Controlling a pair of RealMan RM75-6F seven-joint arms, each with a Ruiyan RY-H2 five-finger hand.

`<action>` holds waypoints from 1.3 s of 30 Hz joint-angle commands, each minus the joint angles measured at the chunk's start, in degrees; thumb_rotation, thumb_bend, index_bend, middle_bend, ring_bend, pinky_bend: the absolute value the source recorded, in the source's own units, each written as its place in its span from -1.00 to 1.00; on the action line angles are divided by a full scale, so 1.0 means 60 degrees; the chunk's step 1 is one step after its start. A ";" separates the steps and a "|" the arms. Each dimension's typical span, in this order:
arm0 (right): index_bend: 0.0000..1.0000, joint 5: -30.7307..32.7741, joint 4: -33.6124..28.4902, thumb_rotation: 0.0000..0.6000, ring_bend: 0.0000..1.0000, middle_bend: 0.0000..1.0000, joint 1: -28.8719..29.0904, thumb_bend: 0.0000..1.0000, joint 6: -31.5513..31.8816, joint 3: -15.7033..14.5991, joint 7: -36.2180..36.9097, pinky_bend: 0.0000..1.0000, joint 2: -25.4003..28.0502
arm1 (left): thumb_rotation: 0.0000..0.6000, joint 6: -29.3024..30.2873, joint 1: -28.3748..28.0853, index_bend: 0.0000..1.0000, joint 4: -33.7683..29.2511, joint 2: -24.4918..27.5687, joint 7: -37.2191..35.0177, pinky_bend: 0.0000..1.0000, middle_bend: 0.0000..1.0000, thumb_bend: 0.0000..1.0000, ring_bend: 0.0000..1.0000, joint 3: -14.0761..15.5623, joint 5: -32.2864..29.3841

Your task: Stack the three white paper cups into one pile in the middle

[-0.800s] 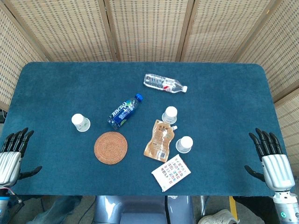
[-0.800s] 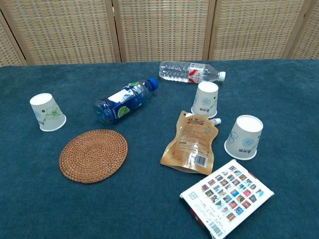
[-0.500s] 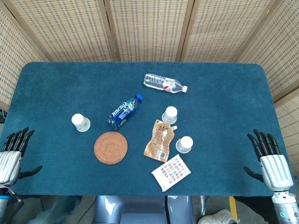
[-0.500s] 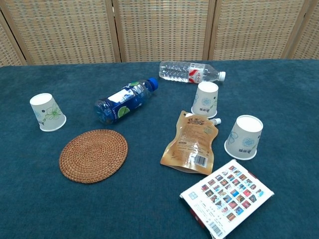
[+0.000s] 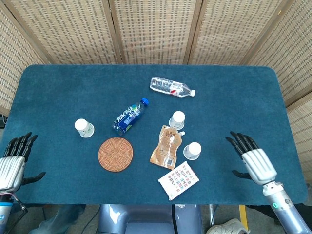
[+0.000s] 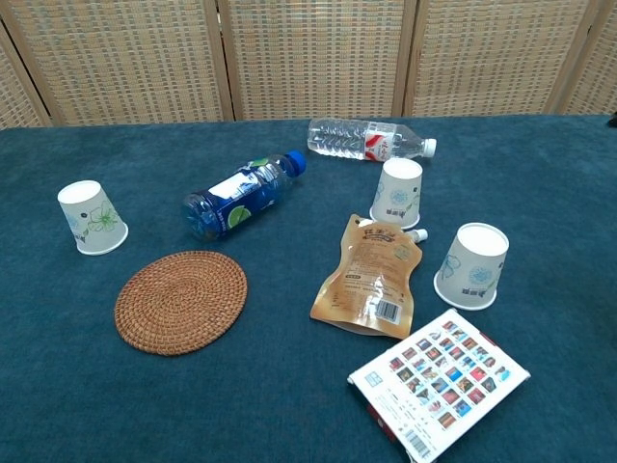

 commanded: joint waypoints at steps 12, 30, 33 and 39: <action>-0.56 0.1686 0.0489 1.00 -0.66 -0.55 0.2529 -0.58 -0.3386 0.0843 -0.0506 -0.44 -0.1170 | 1.00 -0.0562 -0.0336 -1.00 0.0053 -0.0329 0.0647 -1.00 -1.00 -1.00 -1.00 -0.0211 -0.0738; -0.21 0.3072 0.1131 1.00 -0.29 -0.13 0.3205 -0.30 -0.3926 0.0891 -0.1913 -0.09 -0.2417 | 1.00 -0.0761 -0.0483 -1.00 0.0071 -0.0319 0.0651 -1.00 -1.00 -1.00 -1.00 -0.0256 -0.1015; -0.11 0.3164 0.1280 1.00 -0.22 -0.06 0.3238 -0.20 -0.3881 0.0871 -0.1987 0.01 -0.2549 | 1.00 -0.0789 -0.0496 -1.00 0.0079 -0.0300 0.0611 -1.00 -1.00 -1.00 -1.00 -0.0246 -0.1025; -0.04 0.3203 0.1421 1.00 -0.14 0.01 0.3282 -0.12 -0.3630 0.0901 -0.2072 0.16 -0.2724 | 1.00 -0.0861 -0.0533 -1.00 0.0081 -0.0282 0.0571 -1.00 -1.00 -1.00 -1.00 -0.0241 -0.1094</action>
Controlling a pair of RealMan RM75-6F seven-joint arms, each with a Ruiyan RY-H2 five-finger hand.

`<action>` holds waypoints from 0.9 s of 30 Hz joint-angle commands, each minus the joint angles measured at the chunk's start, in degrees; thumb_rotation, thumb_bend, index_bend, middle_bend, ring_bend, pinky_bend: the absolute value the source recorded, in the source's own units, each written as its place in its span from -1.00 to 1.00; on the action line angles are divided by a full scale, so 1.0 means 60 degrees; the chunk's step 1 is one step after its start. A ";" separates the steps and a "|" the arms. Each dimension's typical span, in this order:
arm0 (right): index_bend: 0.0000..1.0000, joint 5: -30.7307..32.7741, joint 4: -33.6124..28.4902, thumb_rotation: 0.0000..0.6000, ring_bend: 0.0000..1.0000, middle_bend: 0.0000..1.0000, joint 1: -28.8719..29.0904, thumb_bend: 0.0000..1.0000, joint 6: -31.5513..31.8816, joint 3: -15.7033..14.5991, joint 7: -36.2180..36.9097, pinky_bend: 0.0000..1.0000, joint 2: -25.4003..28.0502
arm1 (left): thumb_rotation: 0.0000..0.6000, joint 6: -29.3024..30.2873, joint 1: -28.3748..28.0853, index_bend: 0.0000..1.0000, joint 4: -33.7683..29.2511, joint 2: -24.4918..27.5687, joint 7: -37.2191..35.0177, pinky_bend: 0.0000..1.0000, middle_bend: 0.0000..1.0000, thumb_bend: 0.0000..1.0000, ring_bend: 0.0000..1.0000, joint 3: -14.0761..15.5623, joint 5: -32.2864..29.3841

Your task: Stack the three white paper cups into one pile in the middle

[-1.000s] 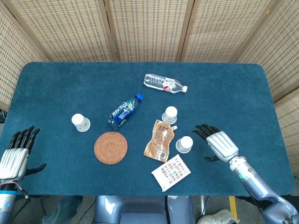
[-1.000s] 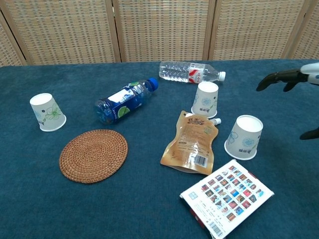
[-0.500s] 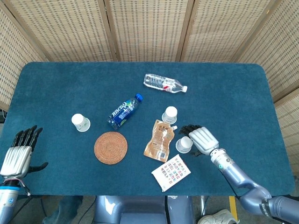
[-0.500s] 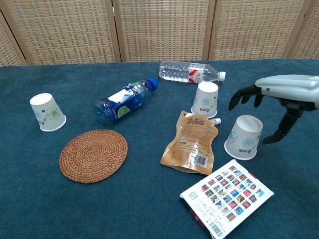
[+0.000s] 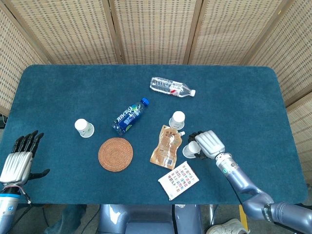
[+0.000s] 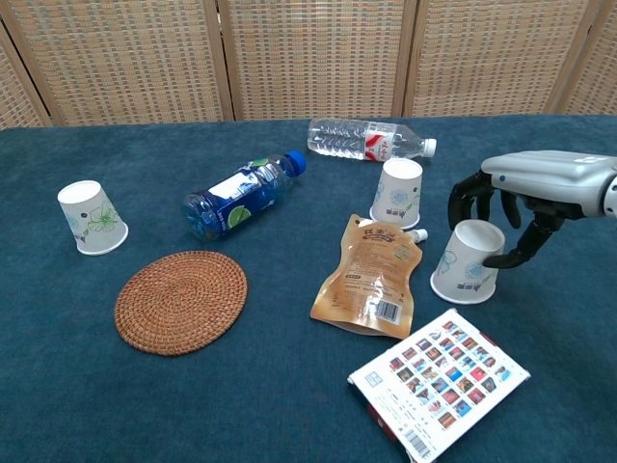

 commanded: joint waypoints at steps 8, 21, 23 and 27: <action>-0.04 -0.0170 -0.0844 1.00 -0.14 0.01 0.0160 -0.12 0.0479 0.0379 0.0069 0.16 0.0599 | 1.00 -0.0133 -0.0074 -1.00 -0.0007 0.0047 -0.0097 -1.00 -1.00 -1.00 -1.00 -0.0046 -0.0203; -0.04 0.1912 -0.1837 1.00 -0.14 0.01 0.1677 -0.10 -0.0100 0.2123 -0.1424 0.16 0.1634 | 1.00 -0.0533 -0.0298 -1.00 0.0065 0.0039 -0.0152 -1.00 -1.00 -1.00 -1.00 -0.0194 -0.0780; -0.04 0.2455 -0.1678 1.00 -0.14 0.01 0.1959 -0.08 -0.0292 0.2225 -0.1601 0.16 0.1478 | 1.00 -0.0557 -0.0324 -1.00 0.0075 0.0026 -0.0126 -1.00 -1.00 -1.00 -1.00 -0.0214 -0.0848; -0.04 0.3535 -0.0996 1.00 -0.14 0.01 0.2606 -0.07 -0.0715 0.2167 -0.2119 0.16 0.0978 | 1.00 -0.0628 -0.0387 -1.00 0.0107 -0.0025 -0.0030 -1.00 -1.00 -1.00 -1.00 -0.0251 -0.1029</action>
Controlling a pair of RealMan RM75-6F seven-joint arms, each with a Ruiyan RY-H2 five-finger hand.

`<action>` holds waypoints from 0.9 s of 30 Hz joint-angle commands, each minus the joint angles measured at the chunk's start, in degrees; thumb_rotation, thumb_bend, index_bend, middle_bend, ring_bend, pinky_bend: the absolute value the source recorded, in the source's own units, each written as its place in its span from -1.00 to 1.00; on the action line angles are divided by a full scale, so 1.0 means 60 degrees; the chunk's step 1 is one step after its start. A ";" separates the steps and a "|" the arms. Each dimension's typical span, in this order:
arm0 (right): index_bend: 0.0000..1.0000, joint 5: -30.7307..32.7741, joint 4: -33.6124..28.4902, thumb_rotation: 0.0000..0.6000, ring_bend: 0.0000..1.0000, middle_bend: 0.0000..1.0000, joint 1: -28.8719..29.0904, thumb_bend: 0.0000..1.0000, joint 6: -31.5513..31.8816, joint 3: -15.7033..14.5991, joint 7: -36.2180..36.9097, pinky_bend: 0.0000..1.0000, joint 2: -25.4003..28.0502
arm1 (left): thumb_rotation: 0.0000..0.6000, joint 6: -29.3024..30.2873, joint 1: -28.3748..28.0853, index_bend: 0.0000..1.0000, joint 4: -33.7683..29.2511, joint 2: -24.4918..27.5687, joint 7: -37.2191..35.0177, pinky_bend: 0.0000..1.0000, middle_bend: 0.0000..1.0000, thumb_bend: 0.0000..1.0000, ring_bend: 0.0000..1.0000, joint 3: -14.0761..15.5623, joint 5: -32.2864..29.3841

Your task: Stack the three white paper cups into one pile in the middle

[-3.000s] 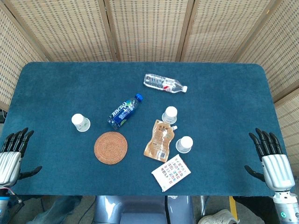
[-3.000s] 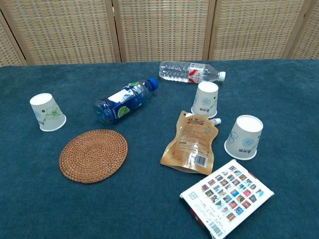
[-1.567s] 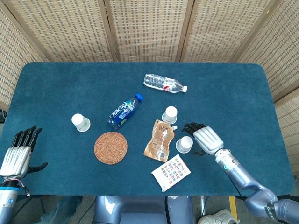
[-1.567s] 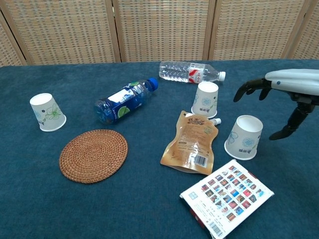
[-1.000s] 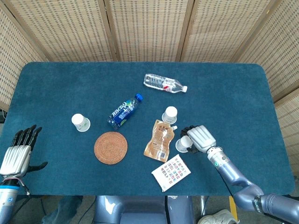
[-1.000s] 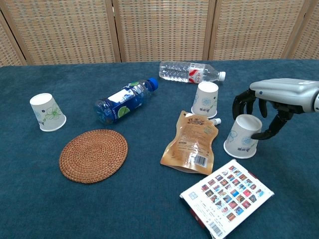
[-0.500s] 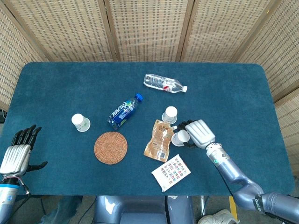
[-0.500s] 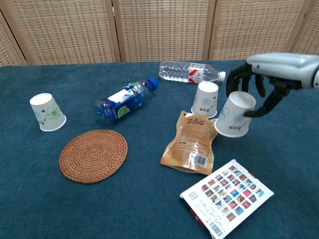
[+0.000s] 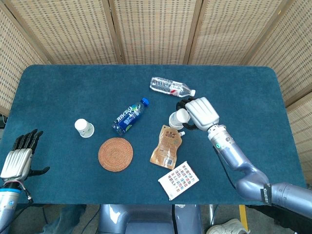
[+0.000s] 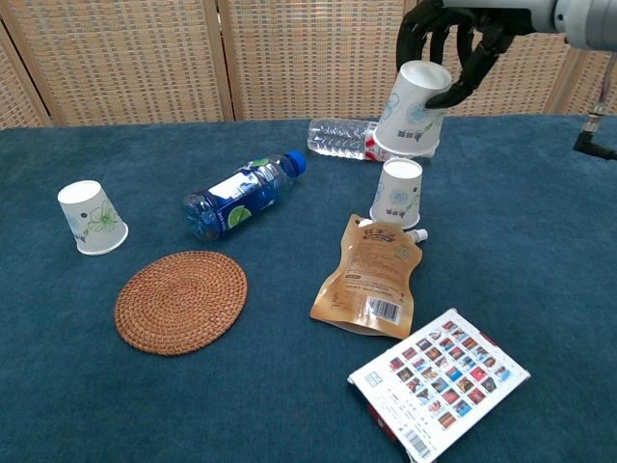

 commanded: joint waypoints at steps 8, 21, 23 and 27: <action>-0.04 0.1992 0.1615 1.00 -0.14 0.01 0.1310 -0.07 -0.0533 -0.0222 -0.1122 0.16 -0.1165 | 1.00 -0.0098 -0.0096 -1.00 0.0084 -0.0089 0.0147 -1.00 -1.00 -1.00 -1.00 -0.0057 -0.0351; -0.05 0.2745 0.2160 1.00 -0.14 0.00 0.1698 -0.07 -0.0544 -0.0700 -0.1470 0.16 -0.1339 | 1.00 -0.0146 -0.0180 -1.00 0.0118 -0.0123 0.0195 -1.00 -1.00 -1.00 -1.00 -0.0060 -0.0525; -0.06 0.2826 0.2226 1.00 -0.14 -0.01 0.1729 -0.08 -0.0527 -0.0759 -0.1488 0.16 -0.1355 | 1.00 -0.0137 -0.0180 -1.00 0.0116 -0.0119 0.0179 -1.00 -1.00 -1.00 -1.00 -0.0054 -0.0526; -0.32 0.2936 0.2315 1.00 -0.26 -0.22 0.1771 -0.34 -0.0501 -0.0825 -0.1459 -0.03 -0.1382 | 1.00 -0.0132 -0.0186 -1.00 0.0114 -0.0112 0.0171 -1.00 -1.00 -1.00 -1.00 -0.0038 -0.0526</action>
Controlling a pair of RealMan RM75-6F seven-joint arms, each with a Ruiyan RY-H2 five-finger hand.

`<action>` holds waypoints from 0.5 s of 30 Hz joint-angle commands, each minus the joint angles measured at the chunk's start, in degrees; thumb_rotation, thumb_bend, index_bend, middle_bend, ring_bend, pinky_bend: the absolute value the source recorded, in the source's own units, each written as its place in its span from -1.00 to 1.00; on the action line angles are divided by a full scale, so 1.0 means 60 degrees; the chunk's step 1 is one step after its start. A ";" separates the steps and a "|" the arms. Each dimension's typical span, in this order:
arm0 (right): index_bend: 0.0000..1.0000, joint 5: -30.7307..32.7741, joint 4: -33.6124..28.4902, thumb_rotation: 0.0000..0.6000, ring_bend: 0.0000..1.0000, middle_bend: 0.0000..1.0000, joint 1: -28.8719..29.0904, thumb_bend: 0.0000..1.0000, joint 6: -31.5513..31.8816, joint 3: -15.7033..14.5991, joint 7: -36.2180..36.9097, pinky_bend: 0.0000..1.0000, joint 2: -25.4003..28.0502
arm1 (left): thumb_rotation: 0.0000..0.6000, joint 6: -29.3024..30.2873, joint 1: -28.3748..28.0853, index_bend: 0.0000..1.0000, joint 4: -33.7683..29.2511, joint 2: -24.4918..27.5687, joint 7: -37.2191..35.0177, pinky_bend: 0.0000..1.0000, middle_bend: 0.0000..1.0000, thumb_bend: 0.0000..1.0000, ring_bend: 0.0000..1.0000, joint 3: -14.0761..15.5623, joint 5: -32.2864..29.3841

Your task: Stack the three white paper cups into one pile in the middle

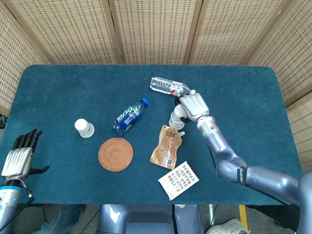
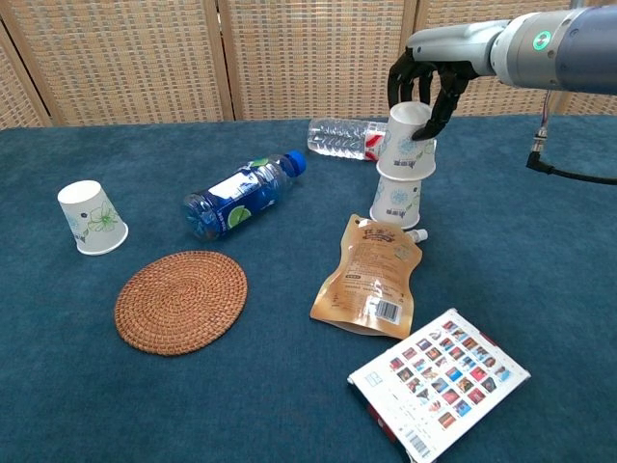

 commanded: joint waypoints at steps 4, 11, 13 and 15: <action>-0.97 0.0542 -0.0126 1.00 -0.73 -0.88 0.0131 -0.93 -0.0449 -0.0204 -0.0062 -0.74 0.0209 | 1.00 0.0025 -0.0003 -1.00 -0.0005 0.0006 -0.0013 -1.00 -1.00 -1.00 -1.00 0.0020 0.0017; -1.00 0.1044 -0.0661 1.00 -1.00 -1.00 0.0265 -1.00 -0.0513 -0.0391 -0.0176 -1.00 0.0625 | 1.00 0.0006 -0.0020 -1.00 0.0006 0.0009 -0.0031 -1.00 -1.00 -1.00 -1.00 0.0051 0.0023; -1.00 0.0919 -0.0967 1.00 -1.00 -1.00 0.0169 -1.00 -0.0343 -0.0459 -0.0144 -1.00 0.0847 | 1.00 0.0006 -0.0023 -1.00 0.0017 0.0013 -0.0051 -1.00 -1.00 -1.00 -1.00 0.0047 0.0005; -1.00 0.0672 -0.1233 1.00 -1.00 -1.00 0.0026 -1.00 -0.0133 -0.0537 -0.0104 -1.00 0.1051 | 1.00 0.0001 -0.0030 -1.00 0.0040 0.0016 -0.0070 -1.00 -1.00 -1.00 -1.00 0.0038 -0.0014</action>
